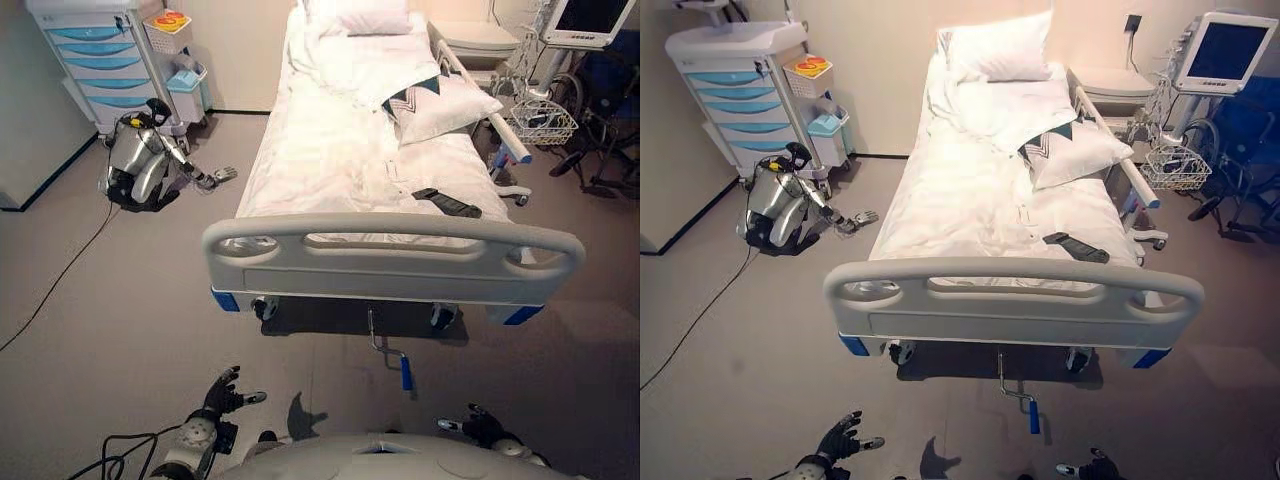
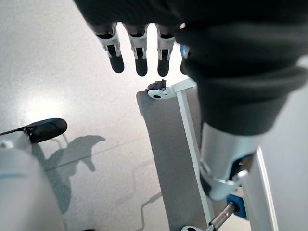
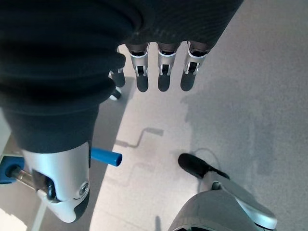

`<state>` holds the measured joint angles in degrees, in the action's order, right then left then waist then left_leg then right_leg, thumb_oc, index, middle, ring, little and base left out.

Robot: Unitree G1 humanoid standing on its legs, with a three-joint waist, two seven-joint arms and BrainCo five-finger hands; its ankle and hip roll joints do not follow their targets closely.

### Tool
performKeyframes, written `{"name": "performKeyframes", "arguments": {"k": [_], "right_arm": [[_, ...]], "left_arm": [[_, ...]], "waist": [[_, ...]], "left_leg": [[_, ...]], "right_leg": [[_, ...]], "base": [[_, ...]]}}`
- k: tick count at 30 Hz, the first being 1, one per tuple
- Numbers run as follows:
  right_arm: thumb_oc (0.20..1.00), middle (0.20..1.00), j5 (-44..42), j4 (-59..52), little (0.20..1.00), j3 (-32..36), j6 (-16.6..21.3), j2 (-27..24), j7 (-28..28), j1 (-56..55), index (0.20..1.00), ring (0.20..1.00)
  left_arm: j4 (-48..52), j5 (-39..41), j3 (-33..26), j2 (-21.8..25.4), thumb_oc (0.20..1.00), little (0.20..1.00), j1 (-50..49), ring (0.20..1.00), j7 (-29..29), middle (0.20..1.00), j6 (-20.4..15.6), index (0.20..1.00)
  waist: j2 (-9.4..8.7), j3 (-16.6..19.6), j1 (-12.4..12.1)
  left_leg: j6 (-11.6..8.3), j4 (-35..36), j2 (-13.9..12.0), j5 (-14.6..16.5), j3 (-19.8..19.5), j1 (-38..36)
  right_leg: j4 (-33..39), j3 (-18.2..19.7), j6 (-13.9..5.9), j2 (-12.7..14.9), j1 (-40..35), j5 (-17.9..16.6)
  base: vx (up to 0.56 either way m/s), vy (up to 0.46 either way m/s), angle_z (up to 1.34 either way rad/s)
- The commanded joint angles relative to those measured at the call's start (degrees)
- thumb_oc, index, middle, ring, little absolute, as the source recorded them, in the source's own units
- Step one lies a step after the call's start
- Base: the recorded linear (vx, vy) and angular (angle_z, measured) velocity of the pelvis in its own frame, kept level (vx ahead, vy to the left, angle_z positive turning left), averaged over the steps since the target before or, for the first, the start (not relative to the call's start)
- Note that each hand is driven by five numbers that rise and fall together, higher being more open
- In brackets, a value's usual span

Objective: Raise the hospital bed

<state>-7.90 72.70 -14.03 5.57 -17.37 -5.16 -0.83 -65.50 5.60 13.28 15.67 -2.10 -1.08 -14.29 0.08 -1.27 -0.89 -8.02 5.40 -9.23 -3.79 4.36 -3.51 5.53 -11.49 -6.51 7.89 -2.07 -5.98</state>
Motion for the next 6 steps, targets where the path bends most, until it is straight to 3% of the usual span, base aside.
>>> {"name": "performKeyframes", "arguments": {"k": [1,6], "right_arm": [[1.000,1.000,0.45,0.47,1.000,1.82,-0.04,0.61,0.15,4.62,1.000,1.000],[1.000,1.000,0.45,0.41,1.000,1.18,0.03,1.41,0.38,4.41,1.000,1.000]], "left_arm": [[-2.13,-0.03,-1.98,-0.10,1.000,1.000,4.42,1.000,-0.12,1.000,-0.56,1.000],[-2.15,0.18,-2.74,-0.23,1.000,1.000,3.50,1.000,-0.46,1.000,-0.69,1.000]], "waist": [[-0.75,-3.35,0.29],[-0.93,-2.84,-0.27]], "left_leg": [[1.69,-1.29,1.47,0.31,-1.16,-2.33],[1.85,-1.04,1.66,0.68,-1.26,-3.29]], "right_leg": [[-3.34,-1.80,-3.34,0.18,-4.25,4.68],[-2.63,-1.55,-3.32,0.23,-5.45,4.68]], "base": [[0.00,0.000,0.00],[0.00,0.000,0.00]]}}
